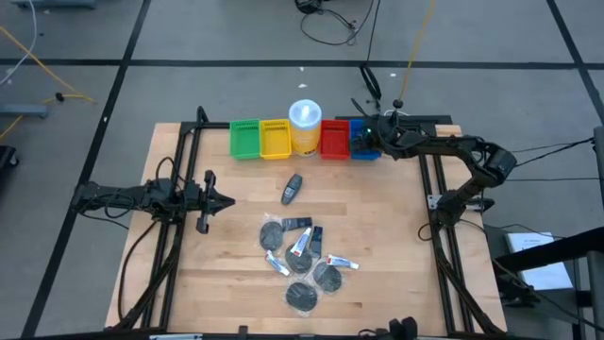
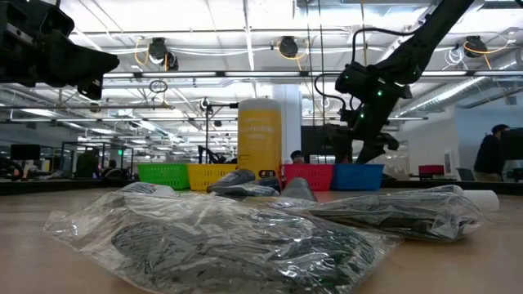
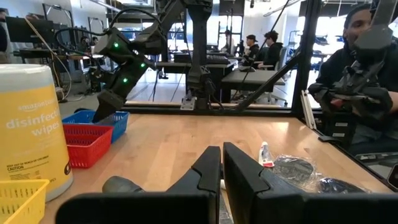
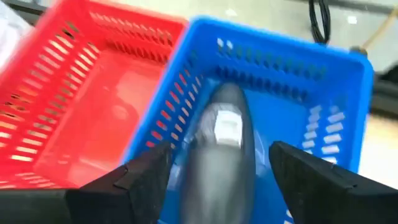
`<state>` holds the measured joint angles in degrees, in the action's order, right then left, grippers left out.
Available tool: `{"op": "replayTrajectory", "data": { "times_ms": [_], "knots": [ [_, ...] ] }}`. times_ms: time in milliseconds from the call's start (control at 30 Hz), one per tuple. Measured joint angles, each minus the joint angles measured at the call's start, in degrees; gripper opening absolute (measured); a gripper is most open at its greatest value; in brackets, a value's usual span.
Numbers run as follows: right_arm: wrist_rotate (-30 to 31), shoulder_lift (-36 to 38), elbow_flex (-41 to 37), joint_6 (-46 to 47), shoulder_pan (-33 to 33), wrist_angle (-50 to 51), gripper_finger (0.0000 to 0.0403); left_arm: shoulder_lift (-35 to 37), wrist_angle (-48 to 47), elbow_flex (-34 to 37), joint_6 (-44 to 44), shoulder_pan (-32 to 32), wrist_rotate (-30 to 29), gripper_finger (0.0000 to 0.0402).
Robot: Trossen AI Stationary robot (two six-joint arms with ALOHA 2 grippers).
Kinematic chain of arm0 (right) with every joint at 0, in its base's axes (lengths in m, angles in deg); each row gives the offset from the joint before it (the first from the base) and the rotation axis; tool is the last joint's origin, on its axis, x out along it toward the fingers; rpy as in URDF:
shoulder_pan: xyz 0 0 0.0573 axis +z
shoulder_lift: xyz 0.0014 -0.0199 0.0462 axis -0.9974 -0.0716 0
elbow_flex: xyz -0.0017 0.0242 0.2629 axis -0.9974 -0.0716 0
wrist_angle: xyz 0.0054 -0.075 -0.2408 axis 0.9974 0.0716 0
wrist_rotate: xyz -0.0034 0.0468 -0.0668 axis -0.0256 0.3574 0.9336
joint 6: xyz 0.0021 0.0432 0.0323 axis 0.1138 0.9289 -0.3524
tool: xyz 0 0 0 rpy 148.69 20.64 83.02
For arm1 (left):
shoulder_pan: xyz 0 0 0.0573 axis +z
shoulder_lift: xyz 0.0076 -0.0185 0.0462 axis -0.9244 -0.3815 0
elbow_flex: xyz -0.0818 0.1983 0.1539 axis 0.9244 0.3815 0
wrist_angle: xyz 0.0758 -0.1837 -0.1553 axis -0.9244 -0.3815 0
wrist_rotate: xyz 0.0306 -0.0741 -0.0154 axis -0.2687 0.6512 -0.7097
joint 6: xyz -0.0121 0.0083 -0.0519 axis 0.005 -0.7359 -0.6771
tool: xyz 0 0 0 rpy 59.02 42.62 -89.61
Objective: Pick & Place Travel size toiletries
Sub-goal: Put the dark blue shave cream into the red basket
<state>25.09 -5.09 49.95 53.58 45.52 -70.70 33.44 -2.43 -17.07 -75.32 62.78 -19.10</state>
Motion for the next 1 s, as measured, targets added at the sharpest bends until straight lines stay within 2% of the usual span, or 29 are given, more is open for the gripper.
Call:
{"op": "replayTrajectory", "data": {
  "times_ms": [233,400,533,667,800,1000],
  "knots": [
    [0.22,6.78,-0.34,-7.15,5.66,-3.61,0.0272,-0.02,2.14,0.0,-1.33,0.0,0.0,0.0021],
    [2.34,14.87,-6.03,-13.61,19.0,-11.97,0.0258,-0.02,7.3,0.0,-0.7,0.0,-0.03,0.0021],
    [5.2,17.4,-12.71,-18.59,32.25,-22.34,0.0245,-1.96,8.65,0.0,0.83,0.0,-1.13,0.0021],
    [7.72,15.47,-17.72,-20.05,43.79,-29.07,0.0232,-8.15,15.22,0.0,0.4,-0.11,-3.66,0.0021],
    [13.47,10.51,-19.74,-19.66,52.97,-32.13,0.0221,-16.72,23.72,-0.09,0.44,-1.07,-5.34,0.0021],
    [20.91,0.51,-19.76,-18.5,61.75,-37.74,0.0209,-32.14,26.41,-3.38,-2.75,-3.75,-15.13,0.0021]
  ]
}}
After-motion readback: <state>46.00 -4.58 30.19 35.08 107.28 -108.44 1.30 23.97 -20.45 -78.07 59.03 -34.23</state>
